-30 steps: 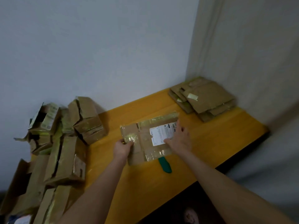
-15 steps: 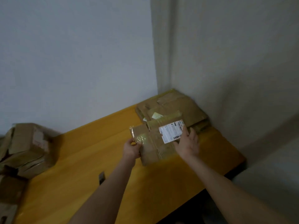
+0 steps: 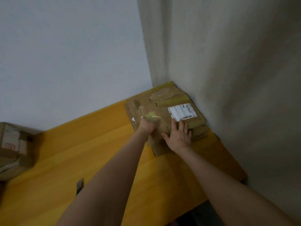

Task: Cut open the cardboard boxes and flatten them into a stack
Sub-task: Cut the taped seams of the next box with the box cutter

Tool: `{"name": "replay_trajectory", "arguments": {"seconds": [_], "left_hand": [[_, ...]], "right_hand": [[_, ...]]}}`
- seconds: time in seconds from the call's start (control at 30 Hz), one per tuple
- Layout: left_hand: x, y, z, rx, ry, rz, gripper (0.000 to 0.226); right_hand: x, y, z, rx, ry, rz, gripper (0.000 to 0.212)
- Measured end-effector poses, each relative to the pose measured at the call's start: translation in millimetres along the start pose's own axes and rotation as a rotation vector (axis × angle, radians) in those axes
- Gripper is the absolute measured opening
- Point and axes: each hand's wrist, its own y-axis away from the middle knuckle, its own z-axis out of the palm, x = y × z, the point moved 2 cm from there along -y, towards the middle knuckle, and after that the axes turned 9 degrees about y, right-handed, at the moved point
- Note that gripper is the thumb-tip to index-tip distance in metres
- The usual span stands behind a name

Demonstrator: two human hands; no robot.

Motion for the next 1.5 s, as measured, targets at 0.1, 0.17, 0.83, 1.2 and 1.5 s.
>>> {"name": "replay_trajectory", "arguments": {"seconds": [0.1,0.17,0.83,1.2,1.5], "left_hand": [[-8.8,6.8,-9.1,-0.078,-0.133,0.042,0.057],[-14.7,15.1,-23.3,-0.081,-0.428,0.124,0.072],[-163.1,118.1,-349.1,0.227,-0.837,0.083,0.068],[-238.9,162.6,-544.8,0.531,-0.669,0.188,0.069],[-306.8,158.1,-622.4,0.574,-0.486,-0.243,0.080]], "right_hand": [[-9.0,-1.1,1.8,-0.018,0.009,-0.019,0.086],[-19.9,1.5,-1.4,0.015,0.025,-0.032,0.087],[-339.0,140.7,57.8,0.034,0.078,-0.370,0.075],[-526.6,256.8,128.4,-0.062,0.068,-0.486,0.072],[-570.6,279.6,174.5,-0.186,-0.044,-0.538,0.070]]}}
